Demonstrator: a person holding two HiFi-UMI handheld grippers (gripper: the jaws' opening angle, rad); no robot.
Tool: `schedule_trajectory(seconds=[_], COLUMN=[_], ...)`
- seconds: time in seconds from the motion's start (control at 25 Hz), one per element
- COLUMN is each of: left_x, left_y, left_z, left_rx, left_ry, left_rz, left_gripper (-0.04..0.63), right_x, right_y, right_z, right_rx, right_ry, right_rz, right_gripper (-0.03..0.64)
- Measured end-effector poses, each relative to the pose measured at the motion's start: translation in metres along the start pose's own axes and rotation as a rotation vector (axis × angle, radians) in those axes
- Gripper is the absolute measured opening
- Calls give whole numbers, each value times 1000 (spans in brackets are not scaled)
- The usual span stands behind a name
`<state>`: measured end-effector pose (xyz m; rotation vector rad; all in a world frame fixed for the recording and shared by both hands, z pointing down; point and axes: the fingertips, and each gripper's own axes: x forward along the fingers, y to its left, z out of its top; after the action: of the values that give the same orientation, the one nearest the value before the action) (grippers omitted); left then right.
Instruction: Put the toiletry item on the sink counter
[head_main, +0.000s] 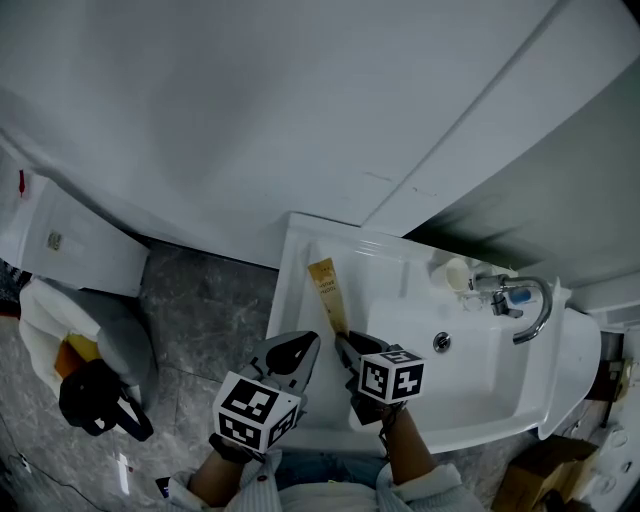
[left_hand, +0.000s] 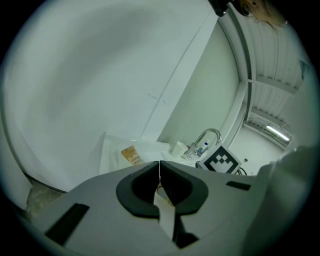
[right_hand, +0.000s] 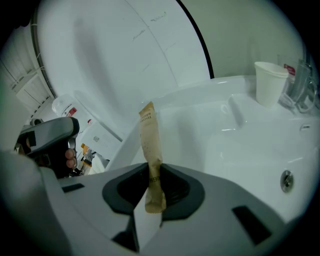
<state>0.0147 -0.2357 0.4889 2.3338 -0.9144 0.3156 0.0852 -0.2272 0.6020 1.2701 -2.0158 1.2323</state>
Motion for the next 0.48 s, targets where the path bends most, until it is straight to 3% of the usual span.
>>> schedule_trajectory(seconds=[0.48], left_x=[13], left_y=[4], left_z=[-8], left_rx=[-31], left_ry=[27], left_rz=[-23], left_gripper=[18], right_x=[10], right_y=[-6], right_z=[-10], right_rx=[-25], right_ry=[62], right_rz=[-23], right_gripper=[84])
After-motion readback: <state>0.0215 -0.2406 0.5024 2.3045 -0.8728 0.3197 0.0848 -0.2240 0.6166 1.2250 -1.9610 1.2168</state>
